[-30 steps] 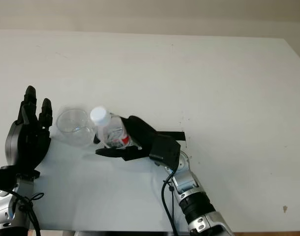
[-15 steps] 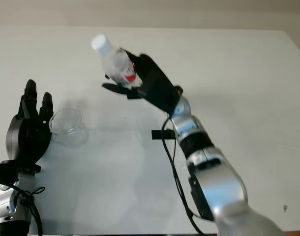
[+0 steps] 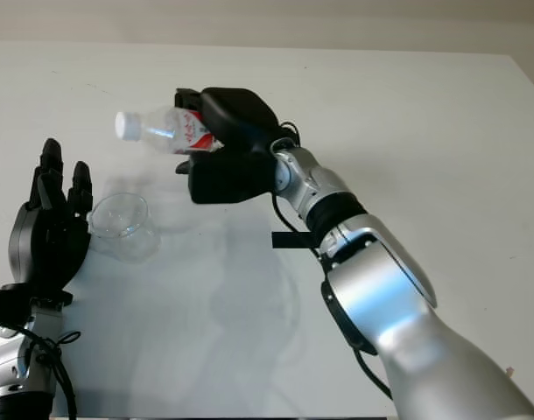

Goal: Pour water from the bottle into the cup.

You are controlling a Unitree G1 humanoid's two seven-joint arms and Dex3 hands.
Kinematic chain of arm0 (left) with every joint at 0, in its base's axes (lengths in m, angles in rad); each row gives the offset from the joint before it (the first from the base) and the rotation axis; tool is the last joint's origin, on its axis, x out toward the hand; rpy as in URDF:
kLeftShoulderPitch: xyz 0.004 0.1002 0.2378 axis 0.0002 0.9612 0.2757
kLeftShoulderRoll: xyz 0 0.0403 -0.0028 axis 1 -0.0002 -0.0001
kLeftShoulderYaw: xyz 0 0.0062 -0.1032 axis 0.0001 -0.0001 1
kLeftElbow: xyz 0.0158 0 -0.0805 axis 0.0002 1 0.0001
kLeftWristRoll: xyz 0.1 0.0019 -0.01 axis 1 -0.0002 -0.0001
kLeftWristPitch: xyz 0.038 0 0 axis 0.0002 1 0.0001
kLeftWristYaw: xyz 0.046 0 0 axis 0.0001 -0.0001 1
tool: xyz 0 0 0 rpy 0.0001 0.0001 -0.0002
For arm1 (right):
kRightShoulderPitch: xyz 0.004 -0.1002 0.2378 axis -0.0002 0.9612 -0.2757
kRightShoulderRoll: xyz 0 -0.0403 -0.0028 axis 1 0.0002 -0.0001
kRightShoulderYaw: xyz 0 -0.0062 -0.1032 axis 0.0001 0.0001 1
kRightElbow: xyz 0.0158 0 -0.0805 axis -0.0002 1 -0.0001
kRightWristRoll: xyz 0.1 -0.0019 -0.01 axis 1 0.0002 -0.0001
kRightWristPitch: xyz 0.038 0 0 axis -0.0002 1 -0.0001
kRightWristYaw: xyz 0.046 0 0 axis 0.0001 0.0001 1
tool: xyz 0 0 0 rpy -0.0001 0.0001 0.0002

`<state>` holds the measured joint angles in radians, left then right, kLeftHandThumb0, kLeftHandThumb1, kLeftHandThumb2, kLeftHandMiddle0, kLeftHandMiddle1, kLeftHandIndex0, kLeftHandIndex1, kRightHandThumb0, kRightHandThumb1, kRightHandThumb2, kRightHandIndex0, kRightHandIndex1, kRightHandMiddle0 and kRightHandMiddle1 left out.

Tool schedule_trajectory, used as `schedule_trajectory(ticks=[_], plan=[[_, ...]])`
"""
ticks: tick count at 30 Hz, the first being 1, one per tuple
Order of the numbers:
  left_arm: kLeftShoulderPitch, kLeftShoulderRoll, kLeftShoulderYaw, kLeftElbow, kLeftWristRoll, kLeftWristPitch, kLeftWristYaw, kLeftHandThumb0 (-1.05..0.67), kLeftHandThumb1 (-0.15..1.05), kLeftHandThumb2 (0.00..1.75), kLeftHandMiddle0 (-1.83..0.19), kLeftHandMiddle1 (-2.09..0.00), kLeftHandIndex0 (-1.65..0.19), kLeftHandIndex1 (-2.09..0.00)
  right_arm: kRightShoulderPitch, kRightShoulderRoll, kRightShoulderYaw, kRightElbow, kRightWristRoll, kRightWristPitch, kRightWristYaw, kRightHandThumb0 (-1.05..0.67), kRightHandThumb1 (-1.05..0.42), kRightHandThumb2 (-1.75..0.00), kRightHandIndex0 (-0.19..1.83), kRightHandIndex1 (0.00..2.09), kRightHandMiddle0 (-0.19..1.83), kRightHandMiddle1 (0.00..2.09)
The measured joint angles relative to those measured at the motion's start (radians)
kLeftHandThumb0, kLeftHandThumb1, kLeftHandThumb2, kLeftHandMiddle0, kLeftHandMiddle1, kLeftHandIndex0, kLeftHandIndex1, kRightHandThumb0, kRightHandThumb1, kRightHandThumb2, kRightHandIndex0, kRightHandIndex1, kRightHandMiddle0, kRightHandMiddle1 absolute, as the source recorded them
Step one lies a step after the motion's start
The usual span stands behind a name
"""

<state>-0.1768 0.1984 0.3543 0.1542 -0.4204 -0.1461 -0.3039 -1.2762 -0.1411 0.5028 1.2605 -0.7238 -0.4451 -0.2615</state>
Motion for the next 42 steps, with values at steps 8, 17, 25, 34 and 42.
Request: schedule_trajectory(ticks=[8, 17, 25, 34, 42], plan=[[0.001, -0.009, -0.001, -0.003, 0.0, -0.006, 0.001, -0.79, 1.05, 0.63, 0.19, 0.0, 0.19, 0.0, -0.032, -0.017, 0.106, 0.019, -0.11, -0.028, -0.135, -0.38, -1.05, -0.31, 1.06, 2.09, 0.52, 2.09], [0.001, -0.01, -0.002, -0.002, 0.002, -0.009, 0.002, -0.79, 1.05, 0.63, 0.19, 0.0, 0.19, 0.0, -0.038, -0.039, 0.199, 0.021, -0.218, -0.022, -0.313, -0.41, -1.05, -0.34, 1.15, 2.09, 0.59, 2.09], [0.001, -0.011, -0.003, -0.002, 0.002, -0.009, 0.002, -0.78, 1.05, 0.63, 0.19, 0.0, 0.19, 0.0, -0.061, -0.045, 0.258, 0.026, -0.285, -0.019, -0.44, -0.42, -1.05, -0.3, 1.2, 2.09, 0.59, 2.09], [-0.008, -0.018, -0.007, 0.004, 0.002, -0.011, 0.002, -0.78, 1.05, 0.64, 0.19, 0.0, 0.19, 0.0, -0.074, -0.044, 0.281, 0.028, -0.294, -0.02, -0.479, -0.41, -1.05, -0.32, 1.24, 2.09, 0.7, 2.09], [-0.009, -0.021, -0.014, 0.011, 0.004, -0.034, 0.001, -0.77, 1.05, 0.64, 0.19, 0.0, 0.19, 0.0, -0.095, -0.044, 0.317, 0.028, -0.323, -0.035, -0.537, -0.42, -1.05, -0.25, 1.2, 2.09, 0.59, 2.09]])
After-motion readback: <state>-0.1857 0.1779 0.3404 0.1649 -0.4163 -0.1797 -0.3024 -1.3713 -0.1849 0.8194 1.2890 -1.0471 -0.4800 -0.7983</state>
